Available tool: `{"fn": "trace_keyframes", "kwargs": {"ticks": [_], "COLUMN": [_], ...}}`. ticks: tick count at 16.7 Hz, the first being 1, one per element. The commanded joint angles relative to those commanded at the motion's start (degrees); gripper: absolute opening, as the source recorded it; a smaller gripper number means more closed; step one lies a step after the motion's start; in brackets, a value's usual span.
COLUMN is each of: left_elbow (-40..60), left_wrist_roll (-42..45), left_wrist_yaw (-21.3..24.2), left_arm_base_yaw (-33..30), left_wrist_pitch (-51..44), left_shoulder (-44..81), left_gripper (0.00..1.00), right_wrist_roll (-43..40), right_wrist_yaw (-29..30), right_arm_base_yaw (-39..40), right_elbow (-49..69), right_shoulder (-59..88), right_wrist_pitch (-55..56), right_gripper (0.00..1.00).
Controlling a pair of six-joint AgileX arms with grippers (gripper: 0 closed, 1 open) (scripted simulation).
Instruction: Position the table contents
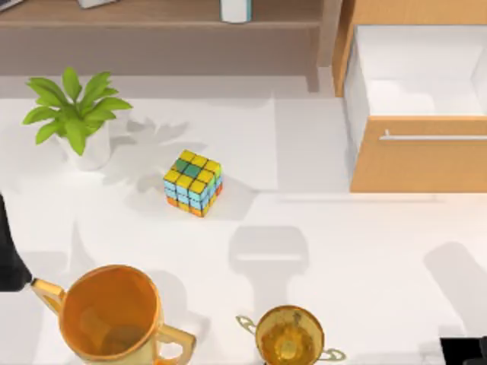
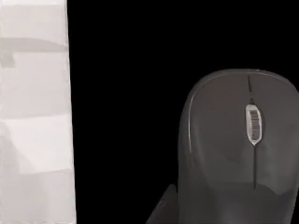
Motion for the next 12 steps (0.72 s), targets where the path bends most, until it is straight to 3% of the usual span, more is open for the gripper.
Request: {"fn": "trace_keyframes", "kwargs": {"ticks": [3,12], "left_elbow": [0.0,0.0], "left_wrist_roll": [0.0,0.0], "left_wrist_yaw": [0.0,0.0], "left_arm_base_yaw": [0.0,0.0], "left_wrist_pitch": [0.0,0.0], "left_shoulder": [0.0,0.0], "left_gripper": [1.00,1.00], "right_wrist_roll": [0.0,0.0], "right_wrist_yaw": [0.0,0.0], "right_arm_base_yaw": [0.0,0.0], "right_elbow": [0.0,0.0], "right_shoulder": [0.0,0.0], "right_wrist_pitch": [0.0,0.0], "right_gripper": [0.98,1.00]}}
